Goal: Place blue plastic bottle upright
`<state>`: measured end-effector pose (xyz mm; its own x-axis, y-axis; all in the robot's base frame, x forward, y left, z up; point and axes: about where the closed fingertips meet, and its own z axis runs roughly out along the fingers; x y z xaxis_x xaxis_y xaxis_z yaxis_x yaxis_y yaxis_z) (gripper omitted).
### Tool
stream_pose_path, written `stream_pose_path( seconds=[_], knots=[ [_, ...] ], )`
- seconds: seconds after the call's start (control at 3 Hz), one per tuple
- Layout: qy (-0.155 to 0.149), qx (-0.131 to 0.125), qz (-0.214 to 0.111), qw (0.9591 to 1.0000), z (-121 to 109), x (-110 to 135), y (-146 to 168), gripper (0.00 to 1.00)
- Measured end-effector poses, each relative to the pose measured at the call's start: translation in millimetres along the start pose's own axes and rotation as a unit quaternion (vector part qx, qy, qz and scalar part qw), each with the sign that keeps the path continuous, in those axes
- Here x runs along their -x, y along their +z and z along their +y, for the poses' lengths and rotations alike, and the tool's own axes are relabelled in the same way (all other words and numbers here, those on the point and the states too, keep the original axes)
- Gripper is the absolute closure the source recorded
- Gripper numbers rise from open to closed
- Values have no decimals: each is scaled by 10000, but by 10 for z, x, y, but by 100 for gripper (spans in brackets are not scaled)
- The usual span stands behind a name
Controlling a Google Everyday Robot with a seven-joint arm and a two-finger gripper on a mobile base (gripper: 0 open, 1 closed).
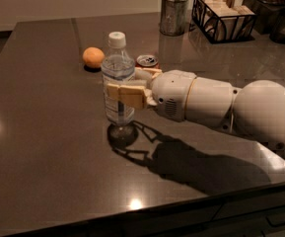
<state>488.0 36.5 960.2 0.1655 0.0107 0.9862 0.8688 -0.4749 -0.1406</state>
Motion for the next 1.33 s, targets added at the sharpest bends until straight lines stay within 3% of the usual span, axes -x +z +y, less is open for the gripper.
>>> stream_pose_path(
  seconds=[0.67, 1.33],
  knots=[
    [-187, -175, -43, 9997, -54, 227, 1, 100],
    [-419, -136, 75, 9990, -43, 328, -12, 60]
  ],
)
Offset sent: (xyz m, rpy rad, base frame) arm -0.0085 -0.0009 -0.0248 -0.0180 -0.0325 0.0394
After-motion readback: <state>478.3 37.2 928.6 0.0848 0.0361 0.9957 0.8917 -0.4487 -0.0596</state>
